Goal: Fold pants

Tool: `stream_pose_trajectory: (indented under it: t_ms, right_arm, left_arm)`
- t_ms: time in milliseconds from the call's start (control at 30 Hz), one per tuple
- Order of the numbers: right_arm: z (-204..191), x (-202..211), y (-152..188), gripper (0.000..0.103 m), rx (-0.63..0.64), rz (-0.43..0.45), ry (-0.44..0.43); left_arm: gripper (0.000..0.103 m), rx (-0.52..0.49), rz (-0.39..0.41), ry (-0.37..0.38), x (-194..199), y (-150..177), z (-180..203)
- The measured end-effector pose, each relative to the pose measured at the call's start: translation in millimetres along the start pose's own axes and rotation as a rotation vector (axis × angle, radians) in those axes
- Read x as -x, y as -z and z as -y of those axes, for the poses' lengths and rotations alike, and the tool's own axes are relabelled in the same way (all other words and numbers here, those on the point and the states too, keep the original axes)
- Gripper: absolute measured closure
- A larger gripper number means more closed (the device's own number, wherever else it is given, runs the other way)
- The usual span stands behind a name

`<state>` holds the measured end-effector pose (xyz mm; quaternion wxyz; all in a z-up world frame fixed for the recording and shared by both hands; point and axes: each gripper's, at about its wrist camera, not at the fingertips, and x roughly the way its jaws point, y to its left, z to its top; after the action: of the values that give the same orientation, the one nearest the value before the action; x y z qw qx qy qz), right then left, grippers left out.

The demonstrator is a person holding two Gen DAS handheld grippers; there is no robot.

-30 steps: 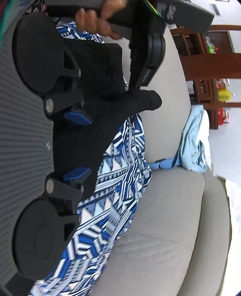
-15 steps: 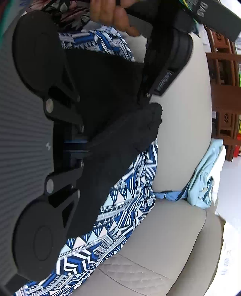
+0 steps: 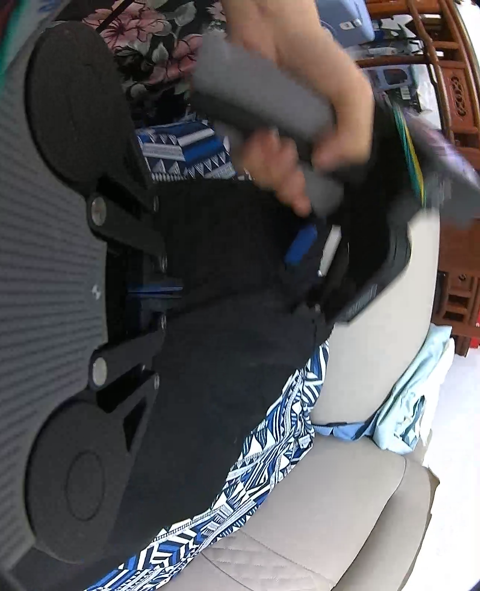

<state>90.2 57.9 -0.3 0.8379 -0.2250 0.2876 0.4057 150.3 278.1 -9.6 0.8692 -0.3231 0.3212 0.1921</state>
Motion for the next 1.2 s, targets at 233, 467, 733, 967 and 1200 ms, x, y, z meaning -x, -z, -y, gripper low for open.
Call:
stream_pose_trajectory:
  t_ms: [233,467,733,967,1200]
  right_arm:
    - [3.9,12.5,15.7,0.071,-0.144,0.013,0.051]
    - [55.8,81.9,76.7,0.059,-0.459,0.049,0.310]
    - [163.9,205.9,174.1,0.049,-0.782,-0.005,0.858]
    - [252.7,270.9,255.0,0.038,-0.954,-0.072,1.125]
    - [317.2,249.8,282.9,0.032,-1.056,-0.117,1.100]
  left_arm:
    - [0.098,-0.119,0.076,-0.097,-1.7,-1.9,22.2]
    - [0.100,-0.138,0.160,-0.077,39.7,-3.9,20.7]
    - [0.100,-0.172,0.228,-0.086,82.1,-3.8,19.8]
    - [0.100,-0.176,0.186,-0.170,78.1,2.9,16.1]
    - [0.100,-0.192,0.184,-0.228,68.9,6.5,25.8]
